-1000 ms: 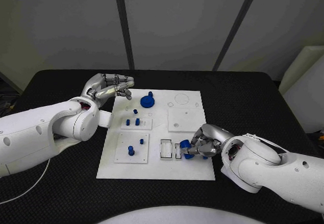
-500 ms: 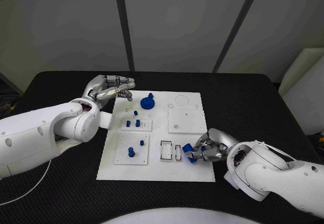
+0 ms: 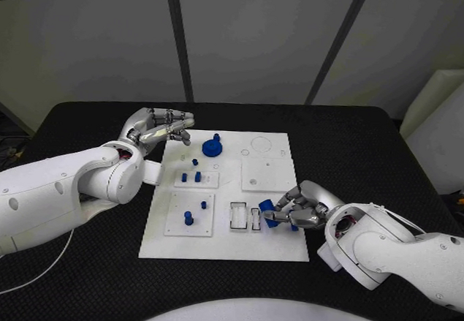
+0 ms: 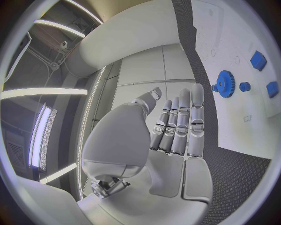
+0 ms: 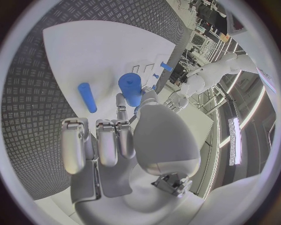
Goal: Assemble the parts on the task board
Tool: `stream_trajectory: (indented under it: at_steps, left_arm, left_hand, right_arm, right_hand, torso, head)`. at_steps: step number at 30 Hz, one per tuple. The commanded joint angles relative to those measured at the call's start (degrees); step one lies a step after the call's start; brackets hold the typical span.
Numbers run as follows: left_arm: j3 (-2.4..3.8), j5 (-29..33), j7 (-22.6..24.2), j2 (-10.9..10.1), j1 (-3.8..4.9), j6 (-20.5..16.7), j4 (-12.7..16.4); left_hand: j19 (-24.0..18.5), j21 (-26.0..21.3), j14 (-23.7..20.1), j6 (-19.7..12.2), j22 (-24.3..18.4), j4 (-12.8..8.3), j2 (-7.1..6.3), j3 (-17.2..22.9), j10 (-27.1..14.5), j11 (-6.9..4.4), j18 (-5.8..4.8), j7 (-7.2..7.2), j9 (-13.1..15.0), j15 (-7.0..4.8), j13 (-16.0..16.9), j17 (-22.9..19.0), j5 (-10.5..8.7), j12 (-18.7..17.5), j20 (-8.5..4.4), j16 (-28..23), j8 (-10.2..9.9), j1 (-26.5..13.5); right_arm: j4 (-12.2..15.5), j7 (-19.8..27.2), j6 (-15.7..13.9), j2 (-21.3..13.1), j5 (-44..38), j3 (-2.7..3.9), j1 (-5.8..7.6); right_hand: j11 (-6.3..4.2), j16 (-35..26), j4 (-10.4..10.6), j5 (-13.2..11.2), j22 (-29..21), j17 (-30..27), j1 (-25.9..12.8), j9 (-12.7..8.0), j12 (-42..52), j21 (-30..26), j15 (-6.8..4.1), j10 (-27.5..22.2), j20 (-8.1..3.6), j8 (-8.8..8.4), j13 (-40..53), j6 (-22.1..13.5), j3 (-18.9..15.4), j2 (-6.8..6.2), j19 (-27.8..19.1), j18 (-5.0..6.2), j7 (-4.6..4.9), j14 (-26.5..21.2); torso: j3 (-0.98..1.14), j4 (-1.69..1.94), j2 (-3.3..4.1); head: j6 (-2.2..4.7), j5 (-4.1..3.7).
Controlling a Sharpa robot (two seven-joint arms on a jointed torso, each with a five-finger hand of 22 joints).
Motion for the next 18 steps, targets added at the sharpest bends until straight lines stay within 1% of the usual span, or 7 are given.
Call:
stream_trajectory:
  at_steps: [1,3,6,8,12,15,18]
  left_arm:
    - [0.04,0.1,0.3,0.0,0.07,0.5,0.1]
    - [0.04,0.1,0.3,0.0,0.07,0.5,0.2]
    - [0.04,0.1,0.3,-0.1,0.07,0.5,0.3]
    - [0.04,0.1,0.3,-0.1,0.07,0.4,0.3]
    - [0.04,0.1,0.3,-0.1,0.08,0.4,0.4]
    - [0.04,0.1,0.3,-0.1,0.08,0.4,0.4]
    - [0.04,0.1,0.3,-0.1,0.08,0.4,0.5]
  left_hand:
    - [0.2,-0.3,-0.2,-0.3,-0.1,-0.2,0.55,0.0,-0.4,-0.1,-0.65,-0.03,0.0,0.07,-0.1,-0.1,0.05,0.3,0.14,0.1,0.3,0.0]
    - [0.2,-0.3,-0.2,-0.3,-0.1,-0.2,0.55,0.0,-0.4,-0.1,-0.65,-0.03,0.0,0.07,-0.1,-0.1,0.05,0.3,0.14,0.1,0.3,0.0]
    - [0.2,-0.3,-0.2,-0.3,-0.1,-0.2,0.55,0.0,-0.4,-0.1,-0.65,-0.03,0.0,0.07,-0.1,-0.1,0.05,0.3,0.14,0.1,0.3,0.0]
    - [0.2,-0.3,-0.2,-0.3,-0.1,-0.2,0.55,0.0,-0.4,-0.1,-0.65,-0.03,0.0,0.07,-0.1,-0.1,0.05,0.3,0.14,0.1,0.3,0.0]
    - [0.2,-0.3,-0.2,-0.3,-0.1,-0.2,0.55,0.0,-0.4,-0.1,-0.65,-0.03,0.0,0.07,-0.1,-0.1,0.05,0.3,0.14,0.1,0.3,0.0]
    - [0.2,-0.3,-0.2,-0.3,-0.1,-0.2,0.55,0.0,-0.4,-0.1,-0.65,-0.03,0.0,0.07,-0.1,-0.1,0.05,0.3,0.14,0.1,0.3,0.0]
    - [0.2,-0.3,-0.2,-0.3,-0.1,-0.2,0.55,0.0,-0.4,-0.1,-0.65,-0.03,0.0,0.07,-0.1,-0.1,0.05,0.3,0.14,0.1,0.3,0.0]
  right_arm:
    - [0.2,1.9,-2.1,0.5,0.5,0.11,0.11]
    - [0.1,1.9,-2.0,1.0,0.4,0.16,0.12]
    - [-0.1,2.0,-1.7,1.9,0.4,0.21,0.14]
    - [-0.3,1.8,-1.2,2.4,0.4,0.23,0.17]
    - [-1.4,1.3,1.6,4.1,0.4,0.26,0.29]
    - [-2.4,0.7,4.5,5.4,0.5,0.28,0.48]
    - [-3.3,0.3,6.0,6.6,0.7,0.29,0.64]
  right_hand:
    - [-0.34,0.1,0.1,0.3,14.8,15.1,-0.1,0.0,0.2,0.2,-0.33,6.0,-0.38,0.37,15.1,0.5,-0.3,0.56,5.8,-0.77,-0.06,6.1]
    - [-0.35,0.1,0.1,0.3,14.8,15.1,-0.2,0.0,0.2,0.2,-0.34,6.0,-0.39,0.36,15.1,0.5,-0.4,0.56,5.8,-0.77,-0.07,6.1]
    - [-0.36,0.1,0.2,0.3,14.8,15.1,-0.2,0.1,0.2,0.2,-0.35,6.0,-0.4,0.36,15.1,0.6,-0.4,0.59,5.8,-0.78,-0.09,6.1]
    - [-0.37,0.1,0.2,0.3,14.8,15.1,-0.3,0.1,0.2,0.2,-0.36,6.0,-0.42,0.35,15.1,0.7,-0.4,0.62,5.8,-0.78,-0.1,6.1]
    - [-0.42,0.1,0.6,-0.4,14.8,15.1,-1.3,0.3,0.2,0.2,-0.42,6.0,-0.49,0.18,15.1,0.9,-1.0,0.8,5.8,-0.77,-0.15,6.1]
    - [-0.45,0.1,0.8,-1.9,14.7,15.1,-2.9,0.5,0.2,0.2,-0.44,6.0,-0.53,-0.05,15.1,1.0,-1.6,1.32,5.7,-0.76,-0.18,6.1]
    - [-0.47,0.1,0.8,-2.2,14.8,15.1,-3.3,0.6,0.2,0.2,-0.47,6.0,-0.55,-0.12,15.1,1.1,-1.8,1.67,5.8,-0.77,-0.22,6.1]
  torso:
    - [-0.02,0.11,0.04]
    - [-0.04,0.17,0.06]
    - [0.03,0.15,0.09]
    - [0.01,0.12,0.06]
    - [-0.07,0.09,0.06]
    - [0.0,0.15,0.09]
    - [-0.02,0.15,0.07]
  head:
    - [0.04,0.07]
    - [-0.04,0.08]
    - [0.04,0.18]
    - [0.01,0.24]
    - [0.03,0.25]
    - [0.06,0.5]
    - [0.05,0.52]
